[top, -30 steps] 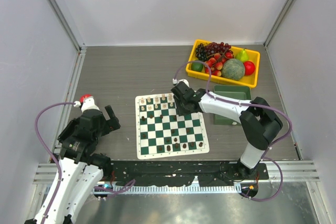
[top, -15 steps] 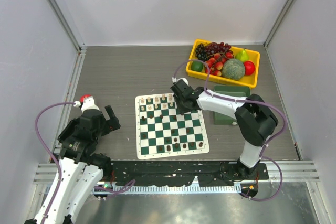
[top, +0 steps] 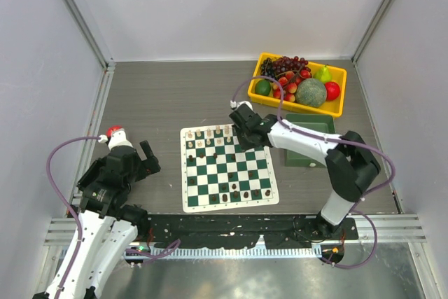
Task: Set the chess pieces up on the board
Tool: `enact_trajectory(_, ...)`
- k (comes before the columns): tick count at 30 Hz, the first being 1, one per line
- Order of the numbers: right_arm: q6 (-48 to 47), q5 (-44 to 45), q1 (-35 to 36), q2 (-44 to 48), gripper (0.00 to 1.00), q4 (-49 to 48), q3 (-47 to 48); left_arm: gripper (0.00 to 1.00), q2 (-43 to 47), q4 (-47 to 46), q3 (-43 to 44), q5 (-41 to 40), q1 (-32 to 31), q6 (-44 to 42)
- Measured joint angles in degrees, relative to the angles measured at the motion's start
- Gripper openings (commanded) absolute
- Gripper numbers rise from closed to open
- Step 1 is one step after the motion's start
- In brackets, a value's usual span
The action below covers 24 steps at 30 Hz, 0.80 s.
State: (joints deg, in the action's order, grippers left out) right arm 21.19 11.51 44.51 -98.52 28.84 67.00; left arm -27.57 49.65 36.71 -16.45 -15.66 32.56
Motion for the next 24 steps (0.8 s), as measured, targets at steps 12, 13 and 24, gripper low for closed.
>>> enact_trajectory(12, 4.17, 2.54, 20.06, 12.07, 0.06, 1.46, 0.04, 0.99, 0.63, 0.11, 0.0, -0.7, 0.0, 0.02)
enact_trajectory(13, 4.61, 2.56, 21.84, 11.08, 0.06, 1.6, 0.33, 0.99, 0.92, 0.15, 0.0, -1.14, 0.0, 0.04)
enact_trajectory(24, 6.95, 2.32, 32.48, -5.38, 0.06, 0.26, 7.02, 0.99, 6.32, 0.39, 0.0, -5.81, 0.0, 0.5)
